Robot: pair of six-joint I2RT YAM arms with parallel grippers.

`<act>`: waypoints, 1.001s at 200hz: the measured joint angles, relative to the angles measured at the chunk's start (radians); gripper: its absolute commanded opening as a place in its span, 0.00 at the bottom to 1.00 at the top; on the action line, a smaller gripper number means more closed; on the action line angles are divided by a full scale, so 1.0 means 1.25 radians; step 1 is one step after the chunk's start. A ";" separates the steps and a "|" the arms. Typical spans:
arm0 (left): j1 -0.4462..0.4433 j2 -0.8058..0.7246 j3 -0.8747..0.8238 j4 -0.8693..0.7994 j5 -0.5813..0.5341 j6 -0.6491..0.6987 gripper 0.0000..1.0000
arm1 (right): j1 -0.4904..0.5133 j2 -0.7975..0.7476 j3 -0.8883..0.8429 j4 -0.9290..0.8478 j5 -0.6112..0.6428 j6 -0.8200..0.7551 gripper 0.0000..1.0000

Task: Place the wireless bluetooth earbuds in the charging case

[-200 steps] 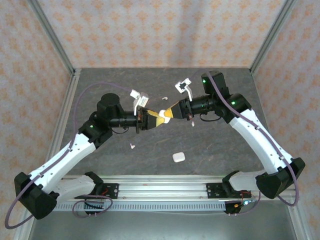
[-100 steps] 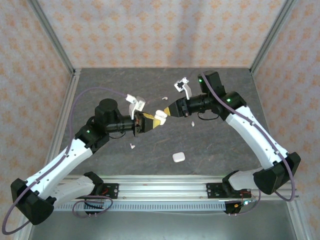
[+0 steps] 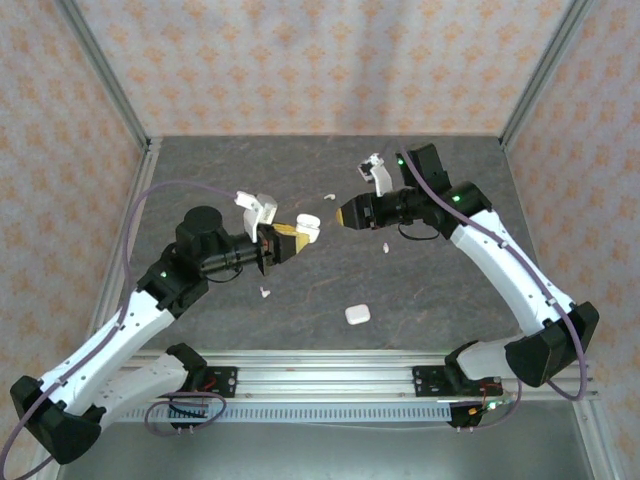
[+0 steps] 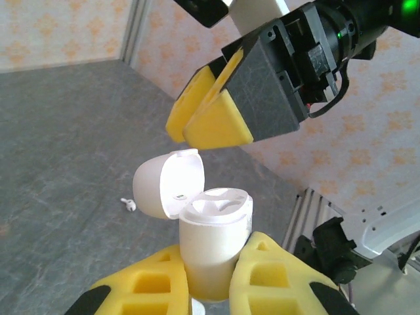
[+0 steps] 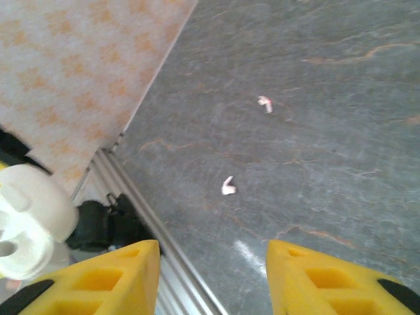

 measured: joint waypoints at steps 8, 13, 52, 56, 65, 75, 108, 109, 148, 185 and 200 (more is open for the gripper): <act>0.000 -0.010 -0.005 -0.009 -0.017 0.006 0.00 | 0.000 0.000 -0.009 0.008 0.028 0.018 0.46; 0.000 -0.018 -0.008 -0.015 -0.028 0.009 0.00 | 0.000 0.000 -0.015 0.015 0.044 0.029 0.46; 0.000 -0.086 -0.017 -0.074 -0.119 0.041 0.00 | 0.011 0.041 -0.057 0.058 0.172 0.131 0.48; 0.000 -0.095 -0.017 -0.081 -0.128 0.045 0.00 | 0.016 0.049 -0.057 0.062 0.188 0.136 0.48; 0.000 -0.114 -0.017 -0.097 -0.148 0.051 0.00 | 0.031 0.068 -0.056 0.069 0.224 0.145 0.48; 0.000 -0.135 -0.017 -0.114 -0.168 0.060 0.00 | 0.054 0.094 -0.051 0.072 0.263 0.150 0.48; 0.000 -0.197 -0.022 -0.164 -0.218 0.078 0.00 | 0.131 0.213 0.033 0.069 0.356 0.146 0.48; 0.000 -0.199 -0.022 -0.165 -0.219 0.078 0.00 | 0.133 0.216 0.036 0.069 0.356 0.145 0.48; 0.000 -0.249 -0.030 -0.226 -0.254 0.091 0.00 | 0.199 0.415 0.222 0.062 0.413 0.112 0.48; 0.000 -0.290 -0.037 -0.265 -0.278 0.092 0.00 | 0.245 0.628 0.444 0.008 0.457 0.089 0.48; 0.000 -0.301 -0.042 -0.276 -0.287 0.092 0.00 | 0.263 0.703 0.526 -0.021 0.474 0.082 0.48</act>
